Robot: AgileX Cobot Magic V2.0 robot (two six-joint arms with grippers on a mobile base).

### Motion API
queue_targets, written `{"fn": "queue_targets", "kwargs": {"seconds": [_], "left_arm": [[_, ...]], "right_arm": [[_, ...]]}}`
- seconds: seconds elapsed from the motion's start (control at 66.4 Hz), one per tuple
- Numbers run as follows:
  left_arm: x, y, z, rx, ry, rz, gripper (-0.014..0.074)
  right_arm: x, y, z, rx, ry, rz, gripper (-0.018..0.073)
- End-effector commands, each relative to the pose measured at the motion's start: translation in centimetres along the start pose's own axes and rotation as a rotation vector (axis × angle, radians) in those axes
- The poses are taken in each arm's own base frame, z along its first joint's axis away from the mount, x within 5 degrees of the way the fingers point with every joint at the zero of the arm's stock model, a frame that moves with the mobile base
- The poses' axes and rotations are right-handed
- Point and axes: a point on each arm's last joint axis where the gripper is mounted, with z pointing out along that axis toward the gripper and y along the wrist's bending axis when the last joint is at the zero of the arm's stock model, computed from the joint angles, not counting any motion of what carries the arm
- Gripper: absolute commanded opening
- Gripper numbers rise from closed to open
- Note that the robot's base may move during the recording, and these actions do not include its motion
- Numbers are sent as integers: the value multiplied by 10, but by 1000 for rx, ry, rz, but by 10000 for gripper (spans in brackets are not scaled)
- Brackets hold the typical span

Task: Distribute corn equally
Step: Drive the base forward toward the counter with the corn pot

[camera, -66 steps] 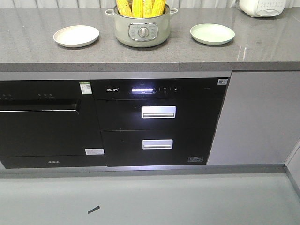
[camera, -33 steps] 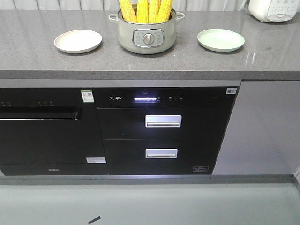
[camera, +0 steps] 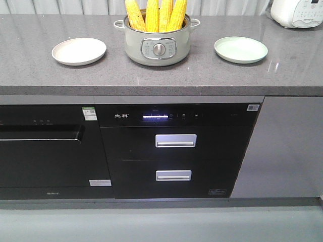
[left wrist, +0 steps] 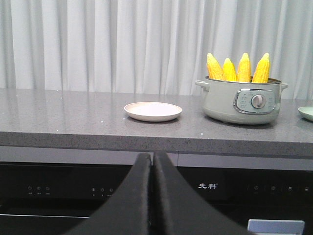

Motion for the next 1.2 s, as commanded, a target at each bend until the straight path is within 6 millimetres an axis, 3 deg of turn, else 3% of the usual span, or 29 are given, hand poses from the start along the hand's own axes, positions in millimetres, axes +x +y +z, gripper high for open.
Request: {"fn": "queue_targets", "kwargs": {"seconds": [0.0, 1.189], "left_arm": [[-13, -1, -2, 4, -107, -12, -6], [-13, -1, -2, 4, -107, -12, -6]], "right_arm": [[-5, 0, 0, 7, -74, -13, -8], [-4, 0, 0, 7, -73, -13, -8]]}}
